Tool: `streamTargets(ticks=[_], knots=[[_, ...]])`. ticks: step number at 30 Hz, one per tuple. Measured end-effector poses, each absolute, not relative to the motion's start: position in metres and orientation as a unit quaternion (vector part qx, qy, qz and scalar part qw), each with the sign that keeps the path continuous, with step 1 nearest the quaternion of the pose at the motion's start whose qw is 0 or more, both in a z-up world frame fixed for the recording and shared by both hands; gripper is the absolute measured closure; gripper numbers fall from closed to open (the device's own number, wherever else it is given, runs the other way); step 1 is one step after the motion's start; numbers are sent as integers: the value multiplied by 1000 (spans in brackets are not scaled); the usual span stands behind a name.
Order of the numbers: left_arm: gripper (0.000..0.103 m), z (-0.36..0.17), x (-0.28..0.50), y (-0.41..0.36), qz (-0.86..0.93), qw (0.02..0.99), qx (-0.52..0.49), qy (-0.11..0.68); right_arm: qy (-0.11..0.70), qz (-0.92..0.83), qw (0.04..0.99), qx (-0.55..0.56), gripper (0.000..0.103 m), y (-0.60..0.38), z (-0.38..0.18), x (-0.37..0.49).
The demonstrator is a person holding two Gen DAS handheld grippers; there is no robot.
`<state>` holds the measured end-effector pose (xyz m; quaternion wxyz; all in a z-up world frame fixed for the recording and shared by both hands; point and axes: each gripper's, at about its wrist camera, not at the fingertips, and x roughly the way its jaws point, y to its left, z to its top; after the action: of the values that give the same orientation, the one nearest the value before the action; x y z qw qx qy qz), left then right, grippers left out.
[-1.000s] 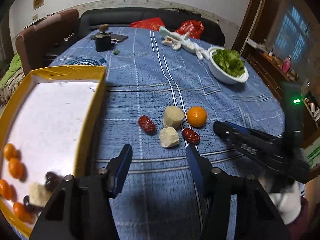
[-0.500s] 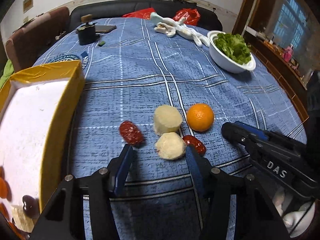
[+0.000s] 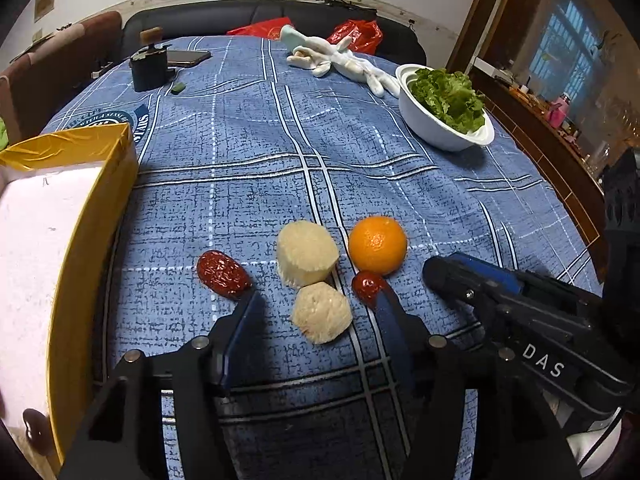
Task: Organize fruits
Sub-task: 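Grasp a white yam chunk with the left tool while the right tool grasps a dark plum, then carry the yam chunk and plum into the tray and open both tools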
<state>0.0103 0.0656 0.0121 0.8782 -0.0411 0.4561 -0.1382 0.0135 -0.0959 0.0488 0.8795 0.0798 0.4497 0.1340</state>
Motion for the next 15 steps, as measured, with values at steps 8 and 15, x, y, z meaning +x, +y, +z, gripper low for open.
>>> streamTargets(ticks=[8, 15], knots=[[74, 20, -9, 80, -138, 878, -81, 451, 433, 151, 885, 85, 75, -95, 56, 4], [73, 53, -42, 134, -105, 895, -139, 410, 426, 146, 889, 89, 75, -97, 58, 1]])
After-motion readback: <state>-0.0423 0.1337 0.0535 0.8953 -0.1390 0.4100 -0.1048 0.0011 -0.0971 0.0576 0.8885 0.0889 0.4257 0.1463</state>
